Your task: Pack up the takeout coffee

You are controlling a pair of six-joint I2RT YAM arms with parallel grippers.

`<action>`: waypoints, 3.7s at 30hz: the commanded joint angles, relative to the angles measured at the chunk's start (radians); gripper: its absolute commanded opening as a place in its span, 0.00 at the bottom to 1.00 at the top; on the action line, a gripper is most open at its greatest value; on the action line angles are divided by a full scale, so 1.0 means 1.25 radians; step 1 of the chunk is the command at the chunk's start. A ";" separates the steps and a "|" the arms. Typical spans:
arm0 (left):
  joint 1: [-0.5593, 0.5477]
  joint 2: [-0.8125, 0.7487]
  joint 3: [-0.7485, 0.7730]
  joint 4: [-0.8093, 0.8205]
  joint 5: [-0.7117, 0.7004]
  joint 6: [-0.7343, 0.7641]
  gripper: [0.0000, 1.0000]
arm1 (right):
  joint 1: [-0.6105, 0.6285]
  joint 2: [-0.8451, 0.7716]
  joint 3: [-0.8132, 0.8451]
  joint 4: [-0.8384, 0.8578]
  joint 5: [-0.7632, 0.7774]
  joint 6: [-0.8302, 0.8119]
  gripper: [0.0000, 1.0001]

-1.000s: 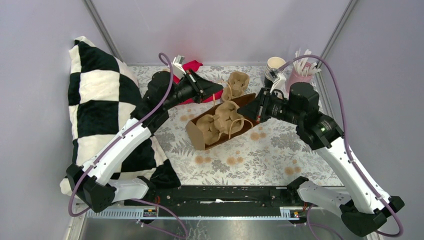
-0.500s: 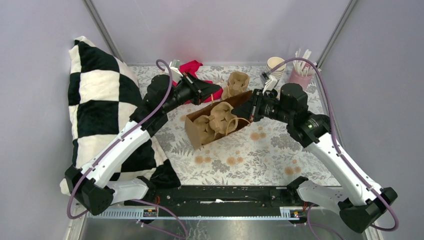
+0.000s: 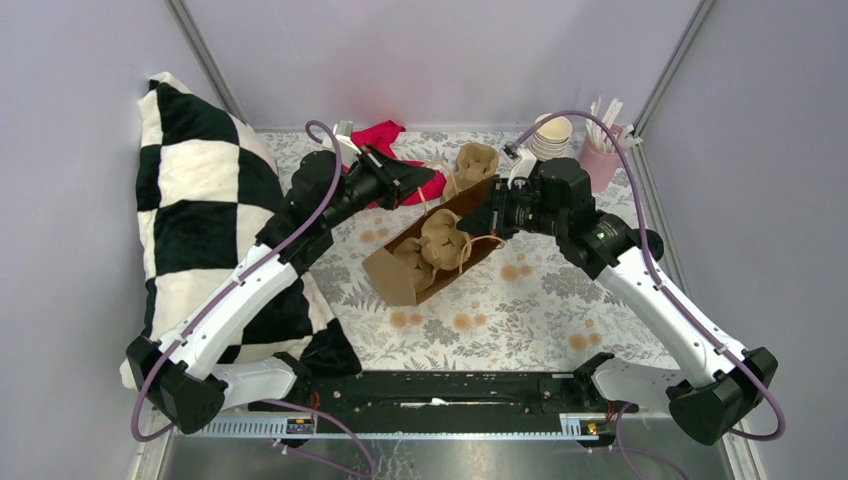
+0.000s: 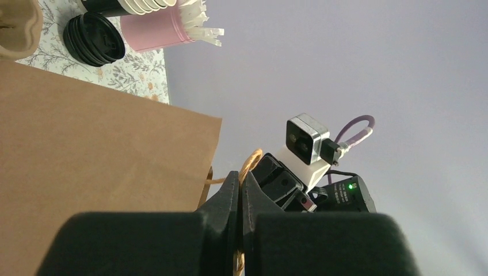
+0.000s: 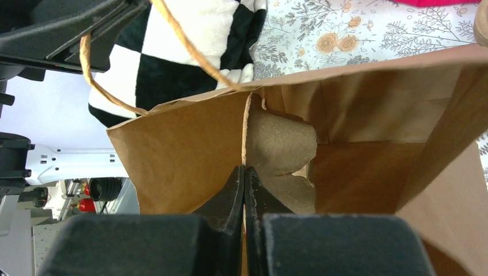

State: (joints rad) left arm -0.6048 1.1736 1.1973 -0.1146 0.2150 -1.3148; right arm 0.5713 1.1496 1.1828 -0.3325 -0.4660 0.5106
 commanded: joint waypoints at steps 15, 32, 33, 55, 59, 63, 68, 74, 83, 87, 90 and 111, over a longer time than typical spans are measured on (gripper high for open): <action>0.051 0.003 0.023 -0.057 -0.083 -0.002 0.00 | 0.050 0.152 0.099 0.055 -0.023 -0.090 0.00; 0.054 0.106 0.019 0.307 0.309 -0.222 0.00 | 0.050 0.111 0.188 -0.155 -0.008 -0.071 0.00; 0.051 0.105 0.001 0.345 0.311 -0.259 0.00 | 0.050 0.104 0.186 -0.165 -0.002 -0.072 0.00; 0.157 0.078 -0.153 0.385 0.372 -0.261 0.00 | 0.049 0.178 0.186 -0.200 -0.080 -0.071 0.00; 0.162 0.075 -0.131 0.317 0.370 -0.199 0.00 | 0.049 0.218 0.197 -0.209 -0.076 -0.099 0.03; 0.167 0.077 -0.106 0.257 0.370 -0.154 0.00 | 0.049 0.247 0.222 -0.228 -0.058 -0.144 0.04; 0.177 0.076 -0.101 0.225 0.375 -0.128 0.00 | 0.049 0.266 0.218 -0.237 -0.070 -0.167 0.04; 0.188 0.087 -0.086 0.192 0.381 -0.100 0.00 | 0.049 0.271 0.220 -0.248 -0.023 -0.189 0.11; 0.197 0.104 -0.073 0.164 0.395 -0.065 0.00 | 0.049 0.296 0.447 -0.422 0.189 -0.213 0.83; 0.202 0.113 -0.051 0.138 0.405 -0.027 0.00 | 0.051 0.305 0.597 -0.495 0.189 -0.178 0.92; 0.202 0.124 -0.007 0.086 0.408 0.050 0.00 | 0.049 0.306 0.667 -0.544 0.225 -0.165 0.96; 0.064 0.172 0.142 0.165 0.615 0.170 0.00 | 0.049 0.070 0.403 -0.521 0.501 -0.180 0.99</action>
State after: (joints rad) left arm -0.4694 1.3781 1.3296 0.0177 0.9077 -1.1236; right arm 0.6281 1.3193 1.7416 -1.0649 0.1192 0.2550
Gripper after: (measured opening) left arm 0.011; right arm 0.991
